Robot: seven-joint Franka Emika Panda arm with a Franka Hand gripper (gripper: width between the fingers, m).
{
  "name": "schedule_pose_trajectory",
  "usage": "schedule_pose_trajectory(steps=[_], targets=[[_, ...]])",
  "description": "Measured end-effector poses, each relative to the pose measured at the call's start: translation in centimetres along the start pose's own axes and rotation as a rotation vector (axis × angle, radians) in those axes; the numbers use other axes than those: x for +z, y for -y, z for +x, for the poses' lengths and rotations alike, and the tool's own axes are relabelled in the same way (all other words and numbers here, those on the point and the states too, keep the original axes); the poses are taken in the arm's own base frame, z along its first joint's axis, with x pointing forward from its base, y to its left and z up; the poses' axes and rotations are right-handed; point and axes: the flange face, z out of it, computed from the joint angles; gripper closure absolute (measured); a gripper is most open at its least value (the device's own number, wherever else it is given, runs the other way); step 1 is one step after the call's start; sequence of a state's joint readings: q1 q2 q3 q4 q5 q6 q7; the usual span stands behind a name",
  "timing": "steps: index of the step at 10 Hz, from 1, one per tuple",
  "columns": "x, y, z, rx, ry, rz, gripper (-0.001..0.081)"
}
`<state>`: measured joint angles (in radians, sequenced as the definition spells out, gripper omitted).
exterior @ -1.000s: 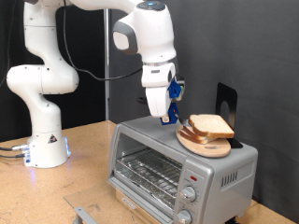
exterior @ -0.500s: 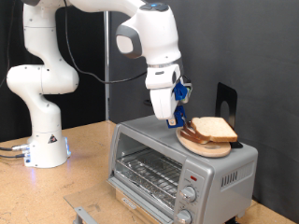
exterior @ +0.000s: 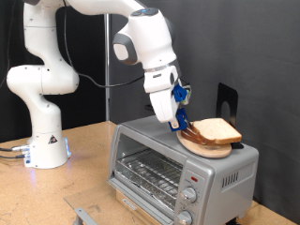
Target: Make a piece of toast with the oven
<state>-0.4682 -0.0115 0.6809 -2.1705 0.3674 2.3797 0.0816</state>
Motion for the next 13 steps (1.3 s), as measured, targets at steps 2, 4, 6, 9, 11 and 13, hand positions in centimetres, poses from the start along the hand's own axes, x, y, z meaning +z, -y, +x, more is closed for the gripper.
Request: schedule_pose_trajectory(steps=[2,4,6,9,11,13], targets=[[-0.2,-0.1,-0.8,-0.020,-0.006,-0.017,0.0357],[-0.5,-0.1,-1.5,-0.041,-0.024,-0.018,0.0357],[-0.8,-0.1,-2.4,-0.062,-0.033,-0.012,0.0357],[-1.2,0.2,-4.0,-0.083,-0.042,-0.011,0.0357],[-1.6,0.4,-4.9,-0.082,-0.050,-0.016,0.0357],[-1.8,0.5,-5.3,-0.077,-0.055,-0.019,0.0357]])
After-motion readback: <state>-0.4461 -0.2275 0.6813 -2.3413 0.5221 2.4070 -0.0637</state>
